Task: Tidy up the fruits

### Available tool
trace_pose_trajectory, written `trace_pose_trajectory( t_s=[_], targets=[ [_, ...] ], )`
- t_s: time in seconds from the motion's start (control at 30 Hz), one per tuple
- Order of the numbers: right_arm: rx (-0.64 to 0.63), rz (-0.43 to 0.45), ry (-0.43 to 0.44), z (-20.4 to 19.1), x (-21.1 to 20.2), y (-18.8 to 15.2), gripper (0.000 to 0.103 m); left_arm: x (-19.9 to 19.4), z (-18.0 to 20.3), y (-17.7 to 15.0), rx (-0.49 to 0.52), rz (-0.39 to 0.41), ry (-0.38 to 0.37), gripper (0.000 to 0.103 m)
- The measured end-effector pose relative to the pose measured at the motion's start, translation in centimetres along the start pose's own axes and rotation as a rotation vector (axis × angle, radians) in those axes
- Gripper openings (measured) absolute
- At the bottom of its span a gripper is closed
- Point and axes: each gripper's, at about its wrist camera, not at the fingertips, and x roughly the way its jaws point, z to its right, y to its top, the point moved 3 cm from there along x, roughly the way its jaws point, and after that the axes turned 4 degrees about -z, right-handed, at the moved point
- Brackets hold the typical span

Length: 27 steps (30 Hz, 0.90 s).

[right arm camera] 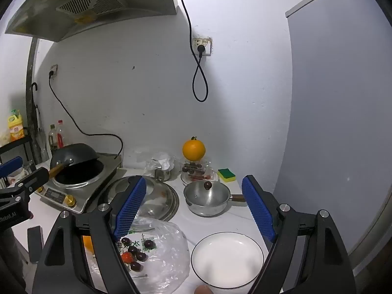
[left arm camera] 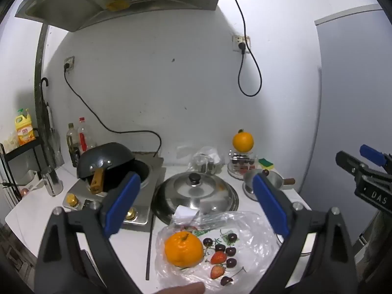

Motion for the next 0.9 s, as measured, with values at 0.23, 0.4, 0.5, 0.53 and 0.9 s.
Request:
trace_pose_trajectory(
  t_s=[0.23, 0.4, 0.5, 0.53, 0.9],
  targets=[
    [0.003, -0.001, 0.002, 0.02, -0.01, 0.04, 0.083, 0.48, 0.36, 0.43, 0.004, 0.004, 0.002, 0.094],
    [0.006, -0.001, 0.002, -0.05, 0.07, 0.00, 0.083, 0.34, 0.35, 0.20, 0.002, 0.010, -0.019, 0.094],
    [0.006, 0.001, 0.001, -0.06, 0.07, -0.13, 0.083, -0.01, 0.09, 0.34, -0.004, 0.024, -0.032, 0.094],
    [0.007, 0.001, 0.001, -0.07, 0.09, -0.14, 0.083, -0.03, 0.13, 0.43, -0.004, 0.025, -0.033, 0.094],
    [0.008, 0.003, 0.003, 0.22, 0.13, -0.35, 0.083, -0.27, 0.08, 0.58, -0.003, 0.040, -0.027, 0.094]
  ],
)
